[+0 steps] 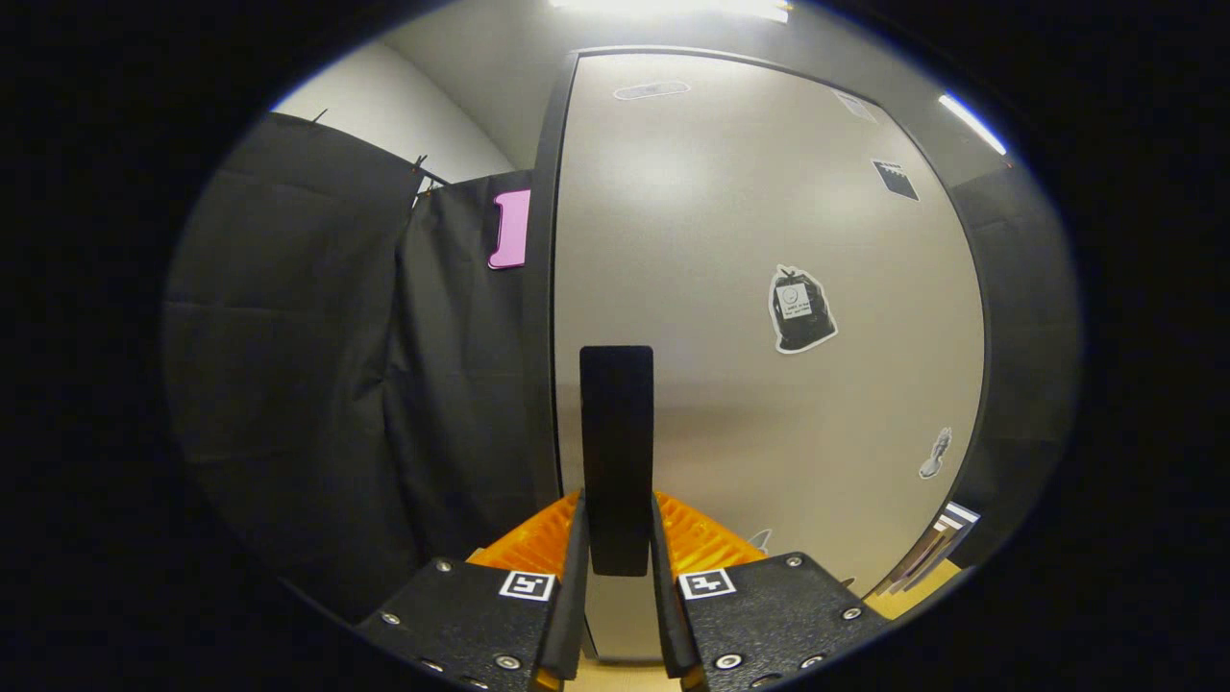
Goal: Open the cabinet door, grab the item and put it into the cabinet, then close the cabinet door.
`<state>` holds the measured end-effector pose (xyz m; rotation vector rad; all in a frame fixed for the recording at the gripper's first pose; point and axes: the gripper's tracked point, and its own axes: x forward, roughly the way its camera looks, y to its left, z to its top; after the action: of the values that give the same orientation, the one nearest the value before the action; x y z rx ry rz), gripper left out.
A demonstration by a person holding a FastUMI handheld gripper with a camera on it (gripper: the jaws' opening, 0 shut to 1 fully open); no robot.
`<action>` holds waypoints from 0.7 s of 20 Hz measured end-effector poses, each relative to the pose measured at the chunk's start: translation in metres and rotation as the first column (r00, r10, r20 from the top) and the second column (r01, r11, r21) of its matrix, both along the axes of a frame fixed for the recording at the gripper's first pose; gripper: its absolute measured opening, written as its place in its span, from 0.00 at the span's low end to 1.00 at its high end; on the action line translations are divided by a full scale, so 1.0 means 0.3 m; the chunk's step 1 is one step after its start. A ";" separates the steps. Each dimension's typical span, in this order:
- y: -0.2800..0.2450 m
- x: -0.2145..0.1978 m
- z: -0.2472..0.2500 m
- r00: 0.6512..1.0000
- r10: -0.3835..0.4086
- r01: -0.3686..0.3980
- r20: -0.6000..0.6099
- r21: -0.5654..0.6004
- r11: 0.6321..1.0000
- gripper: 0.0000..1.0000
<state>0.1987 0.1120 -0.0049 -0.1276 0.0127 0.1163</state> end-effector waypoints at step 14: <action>-0.043 -0.187 -0.009 0.996 0.070 -0.071 -0.046 -0.021 0.997 0.29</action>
<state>0.1426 0.0992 -0.0077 -0.1478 0.0545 0.1897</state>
